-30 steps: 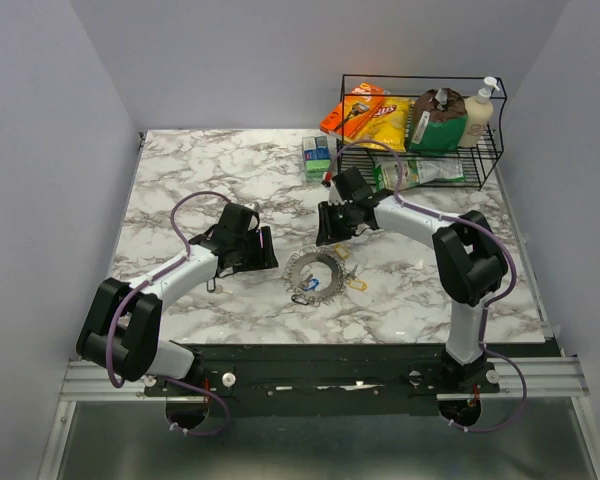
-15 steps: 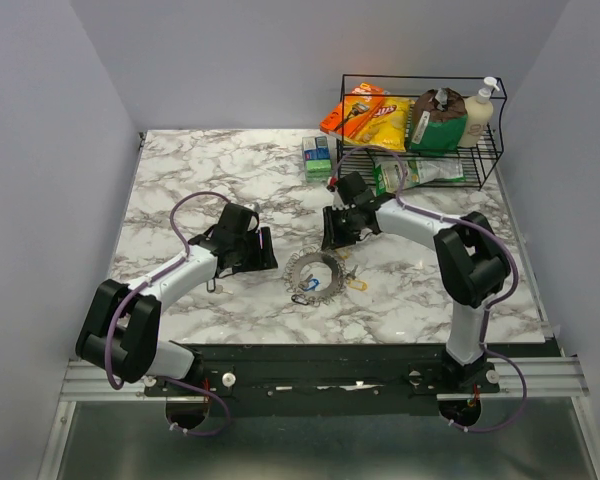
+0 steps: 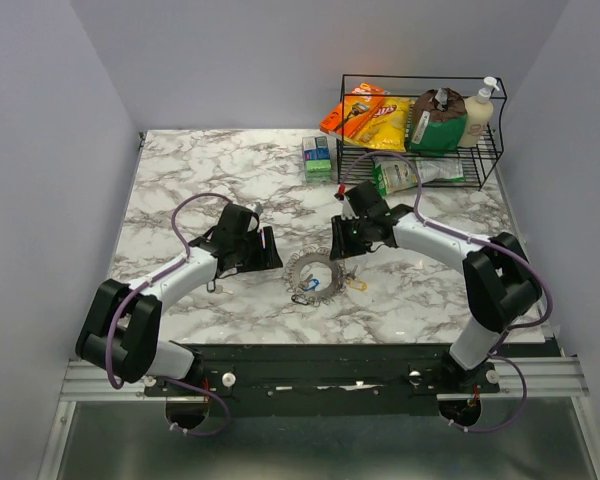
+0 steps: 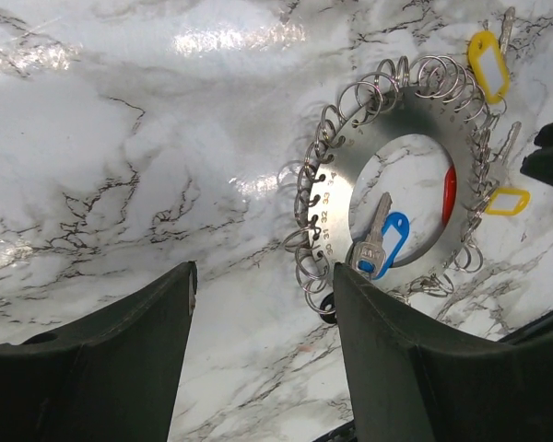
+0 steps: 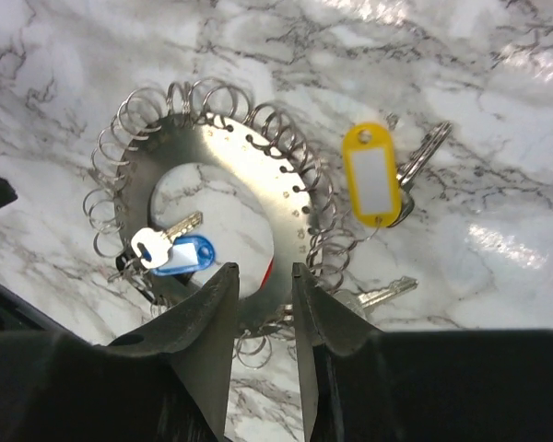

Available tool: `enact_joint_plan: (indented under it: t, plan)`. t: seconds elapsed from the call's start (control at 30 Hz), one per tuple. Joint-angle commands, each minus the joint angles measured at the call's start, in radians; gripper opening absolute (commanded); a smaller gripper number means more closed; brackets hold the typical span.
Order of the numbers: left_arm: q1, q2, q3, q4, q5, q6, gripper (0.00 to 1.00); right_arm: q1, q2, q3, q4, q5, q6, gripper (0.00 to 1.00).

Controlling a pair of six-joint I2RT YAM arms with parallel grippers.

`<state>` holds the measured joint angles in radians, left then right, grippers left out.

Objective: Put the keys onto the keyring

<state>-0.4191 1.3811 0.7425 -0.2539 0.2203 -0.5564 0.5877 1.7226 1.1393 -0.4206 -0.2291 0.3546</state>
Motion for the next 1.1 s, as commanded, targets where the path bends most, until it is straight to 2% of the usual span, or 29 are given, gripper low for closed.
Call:
enact_joint_plan:
  t: [0.0,0.27,0.53,1.07]
  plan:
    - [0.002,0.001,-0.026,0.042,0.051,-0.023,0.70,0.055,-0.047,-0.050,-0.029,-0.007,-0.009,0.38]
    - [-0.010,0.001,-0.041,0.058,0.067,-0.034,0.70,0.132,-0.109,-0.139,-0.040,-0.006,0.026,0.38]
    - [-0.033,0.009,-0.055,0.082,0.071,-0.053,0.70,0.141,-0.173,-0.184,-0.064,0.001,0.057,0.38]
    - [-0.092,-0.054,-0.098,0.099,0.057,-0.071,0.69,0.193,-0.146,-0.119,-0.060,-0.027,0.060,0.39]
